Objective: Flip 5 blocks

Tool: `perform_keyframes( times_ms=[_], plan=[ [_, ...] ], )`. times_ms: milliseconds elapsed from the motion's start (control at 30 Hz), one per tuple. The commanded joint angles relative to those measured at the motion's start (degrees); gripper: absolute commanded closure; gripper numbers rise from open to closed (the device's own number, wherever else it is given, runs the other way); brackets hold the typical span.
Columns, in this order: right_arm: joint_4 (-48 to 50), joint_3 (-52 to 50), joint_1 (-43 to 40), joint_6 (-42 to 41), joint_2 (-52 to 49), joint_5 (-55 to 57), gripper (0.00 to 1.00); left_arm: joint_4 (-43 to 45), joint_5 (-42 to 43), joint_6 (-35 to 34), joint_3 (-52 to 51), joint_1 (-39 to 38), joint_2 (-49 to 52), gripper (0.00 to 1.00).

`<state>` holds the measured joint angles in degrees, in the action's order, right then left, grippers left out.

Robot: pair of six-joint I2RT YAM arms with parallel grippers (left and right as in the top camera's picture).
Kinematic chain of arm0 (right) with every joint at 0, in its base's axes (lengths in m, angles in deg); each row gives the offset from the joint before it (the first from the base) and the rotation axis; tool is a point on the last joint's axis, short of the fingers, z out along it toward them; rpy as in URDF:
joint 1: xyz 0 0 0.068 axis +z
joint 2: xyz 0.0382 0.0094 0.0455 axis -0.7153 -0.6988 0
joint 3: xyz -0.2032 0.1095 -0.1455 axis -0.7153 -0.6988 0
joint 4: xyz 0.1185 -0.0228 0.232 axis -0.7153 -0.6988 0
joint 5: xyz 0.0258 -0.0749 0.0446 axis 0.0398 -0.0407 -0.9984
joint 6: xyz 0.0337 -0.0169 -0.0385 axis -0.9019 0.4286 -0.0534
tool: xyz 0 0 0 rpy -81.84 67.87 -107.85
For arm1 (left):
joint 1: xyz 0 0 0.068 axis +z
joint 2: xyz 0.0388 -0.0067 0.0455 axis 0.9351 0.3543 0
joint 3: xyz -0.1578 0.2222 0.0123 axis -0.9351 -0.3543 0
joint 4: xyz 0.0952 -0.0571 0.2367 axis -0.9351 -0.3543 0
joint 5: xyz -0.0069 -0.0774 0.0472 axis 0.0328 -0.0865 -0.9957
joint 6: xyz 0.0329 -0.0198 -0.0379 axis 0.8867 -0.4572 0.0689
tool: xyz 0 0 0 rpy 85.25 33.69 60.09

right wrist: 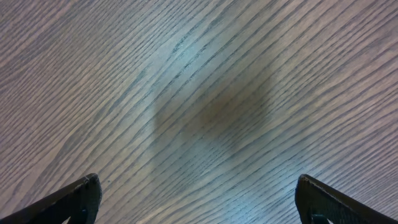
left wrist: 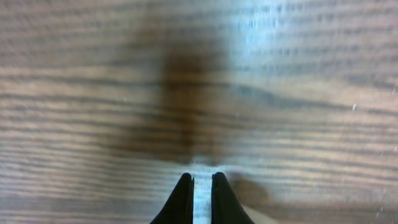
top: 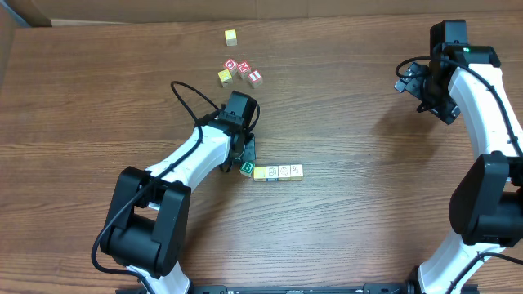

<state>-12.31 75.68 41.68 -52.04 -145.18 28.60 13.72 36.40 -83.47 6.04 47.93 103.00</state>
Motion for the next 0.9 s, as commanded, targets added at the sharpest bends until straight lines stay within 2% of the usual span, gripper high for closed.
perform_keyframes(
  times_ms=[0, 600, 867],
  plan=[
    [0.35, 0.61, 0.0, 0.22, 1.05, 0.59, 0.0, -1.88, 2.4, 0.96, 0.66, 0.31, 0.31, 0.96],
    [0.35, 0.63, 0.0, 0.22, 1.05, 0.59, 0.0, -8.07, 7.39, 0.35, 0.66, 0.31, 0.31, 0.96],
    [0.35, 0.63, 0.0, 0.22, 1.05, 0.59, 0.0, -10.91, 0.94, 0.37, 4.26, 0.33, 0.28, 0.96]
  ],
)
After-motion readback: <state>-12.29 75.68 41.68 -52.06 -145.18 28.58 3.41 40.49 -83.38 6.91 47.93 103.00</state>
